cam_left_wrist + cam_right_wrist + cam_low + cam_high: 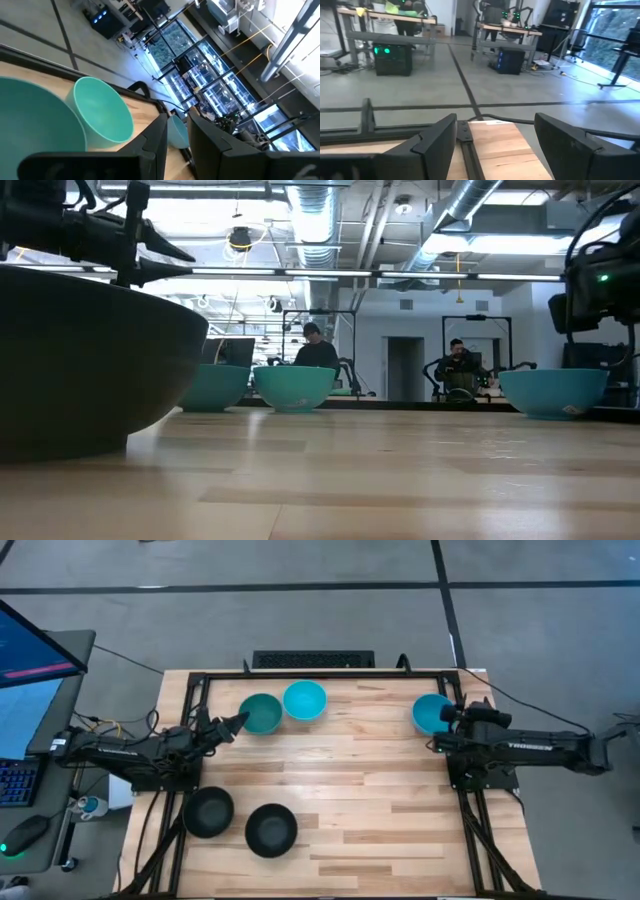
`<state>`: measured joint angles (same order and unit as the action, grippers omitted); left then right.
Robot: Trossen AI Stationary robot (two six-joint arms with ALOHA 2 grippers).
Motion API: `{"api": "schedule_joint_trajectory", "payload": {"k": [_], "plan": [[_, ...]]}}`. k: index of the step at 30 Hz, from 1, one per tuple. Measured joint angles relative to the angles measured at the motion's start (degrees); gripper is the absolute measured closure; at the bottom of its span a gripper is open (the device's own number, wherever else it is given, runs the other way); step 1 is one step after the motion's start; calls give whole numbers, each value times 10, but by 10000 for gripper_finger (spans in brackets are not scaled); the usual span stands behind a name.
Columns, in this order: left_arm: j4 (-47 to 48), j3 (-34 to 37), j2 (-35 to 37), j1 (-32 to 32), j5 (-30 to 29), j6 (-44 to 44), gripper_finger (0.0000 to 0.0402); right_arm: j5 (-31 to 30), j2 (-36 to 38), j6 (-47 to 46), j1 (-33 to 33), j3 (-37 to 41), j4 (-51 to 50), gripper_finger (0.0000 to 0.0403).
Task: Nest bowls inside each other
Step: Move the blue bowl to the middle of the table
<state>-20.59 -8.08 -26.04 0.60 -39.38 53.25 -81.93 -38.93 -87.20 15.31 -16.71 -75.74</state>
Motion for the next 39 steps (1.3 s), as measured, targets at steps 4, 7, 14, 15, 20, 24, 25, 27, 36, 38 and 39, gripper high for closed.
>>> {"api": "schedule_joint_trajectory", "payload": {"k": [4, 7, 14, 15, 20, 24, 25, 27, 36, 38, 39], "plan": [[-13, 0, 0, 0, 0, 0, 336, 1, -19, 1, 2, -3, 7, 111], [-30, 0, 0, 0, 0, -7, 336, 1, -21, 2, 2, -3, 9, 111], [-41, -1, 0, 0, 1, -34, 336, 2, -19, 3, 2, -3, 10, 111], [-41, -1, 0, 0, 1, -39, 336, 2, -19, 3, 2, -3, 10, 111], [-37, -1, 0, 0, 9, -59, 336, 29, -35, 2, -18, -27, 6, 111], [-22, -1, 0, 0, 16, -79, 336, 71, -45, 2, -122, -71, 9, 111], [-18, -1, 0, 0, 19, -82, 336, 81, -44, 2, -153, -84, 10, 111], [-11, -1, 0, 0, 28, -86, 336, 97, -44, 2, -217, -109, 11, 111], [14, -1, 0, 0, 99, -83, 336, 109, -45, 2, -383, -166, 92, 111], [18, -1, 0, 0, 103, -76, 336, 61, -47, 15, -394, -166, 111, 111], [20, -1, 0, 0, 103, -73, 336, 42, -50, 27, -397, -165, 119, 111]]}}
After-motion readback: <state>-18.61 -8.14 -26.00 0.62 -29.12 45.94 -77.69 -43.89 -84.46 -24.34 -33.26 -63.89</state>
